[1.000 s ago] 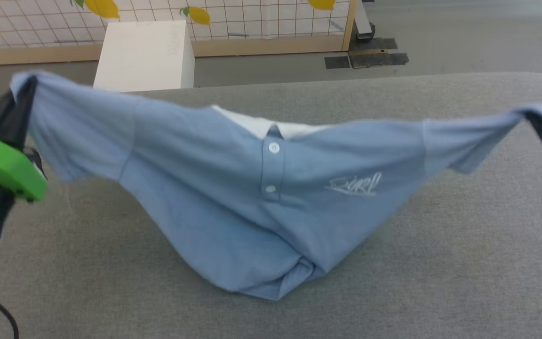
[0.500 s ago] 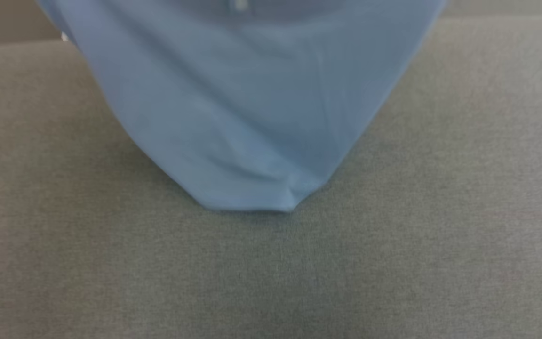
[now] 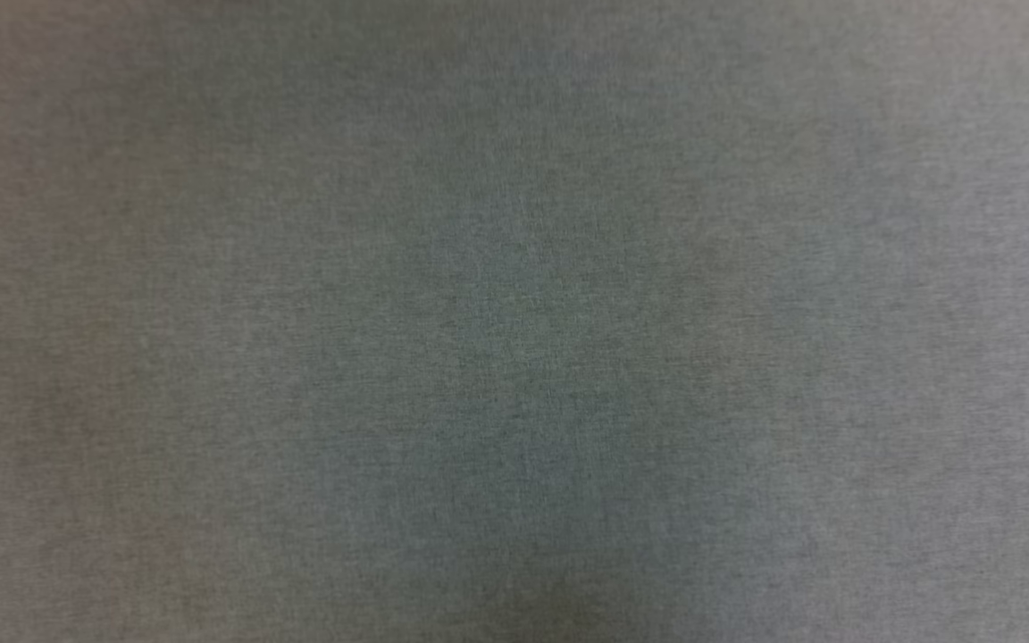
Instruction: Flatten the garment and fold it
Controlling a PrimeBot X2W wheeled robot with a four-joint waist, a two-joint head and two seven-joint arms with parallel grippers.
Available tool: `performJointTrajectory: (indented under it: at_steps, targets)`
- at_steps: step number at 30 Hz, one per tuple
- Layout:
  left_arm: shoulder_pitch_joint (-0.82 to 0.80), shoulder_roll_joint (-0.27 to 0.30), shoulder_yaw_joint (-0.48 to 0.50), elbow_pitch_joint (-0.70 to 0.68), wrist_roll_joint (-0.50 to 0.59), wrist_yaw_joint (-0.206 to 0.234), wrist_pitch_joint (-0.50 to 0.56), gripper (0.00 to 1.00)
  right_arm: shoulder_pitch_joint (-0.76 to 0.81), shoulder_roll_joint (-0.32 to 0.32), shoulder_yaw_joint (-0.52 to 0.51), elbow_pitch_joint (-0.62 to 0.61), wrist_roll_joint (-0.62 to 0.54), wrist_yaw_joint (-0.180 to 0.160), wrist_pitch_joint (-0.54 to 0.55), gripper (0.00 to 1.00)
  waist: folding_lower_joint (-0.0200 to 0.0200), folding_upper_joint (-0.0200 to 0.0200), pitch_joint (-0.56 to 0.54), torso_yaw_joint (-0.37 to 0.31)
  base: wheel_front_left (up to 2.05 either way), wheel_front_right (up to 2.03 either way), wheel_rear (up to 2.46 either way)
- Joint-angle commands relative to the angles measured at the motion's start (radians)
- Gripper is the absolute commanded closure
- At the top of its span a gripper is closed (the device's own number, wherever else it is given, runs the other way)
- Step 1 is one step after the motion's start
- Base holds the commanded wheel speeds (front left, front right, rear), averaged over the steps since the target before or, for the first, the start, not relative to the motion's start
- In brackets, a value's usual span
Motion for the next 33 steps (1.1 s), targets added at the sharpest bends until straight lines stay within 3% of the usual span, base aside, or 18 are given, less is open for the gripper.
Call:
performJointTrajectory:
  at_steps: [1,9,16,25,33]
  targets:
    - [0.007,-0.011,-0.01,0.021,-0.014,-0.018,-0.002,1.0,0.007,0.009,0.003,0.028,0.001,-0.001,-0.025,1.0,-0.0002,0.0,0.036,0.0,0.0,0.0,0.0]
    - [0.271,0.001,-0.108,0.132,-0.036,-0.151,0.035,1.0,0.247,-0.007,0.076,0.102,0.094,-0.001,-0.101,1.0,-0.0002,0.0,-0.023,0.005,0.0,0.0,0.0]
    - [0.615,0.054,-0.213,0.113,-0.012,-0.185,0.107,1.0,0.583,-0.051,0.121,0.05,0.222,-0.001,-0.071,1.0,-0.0002,0.0,-0.15,0.014,0.0,0.0,0.0]
    - [1.056,0.066,-0.254,-0.05,-0.134,-0.143,0.238,1.0,1.133,-0.051,-0.023,-0.195,0.317,-0.001,0.081,1.0,-0.0002,0.0,-0.305,0.033,0.0,0.0,0.0]
    - [1.395,0.062,-0.208,-0.23,-0.267,-0.032,0.283,1.0,1.572,0.081,-0.228,-0.434,0.28,-0.001,0.273,1.0,-0.0002,0.0,-0.39,0.034,0.0,0.0,0.0]
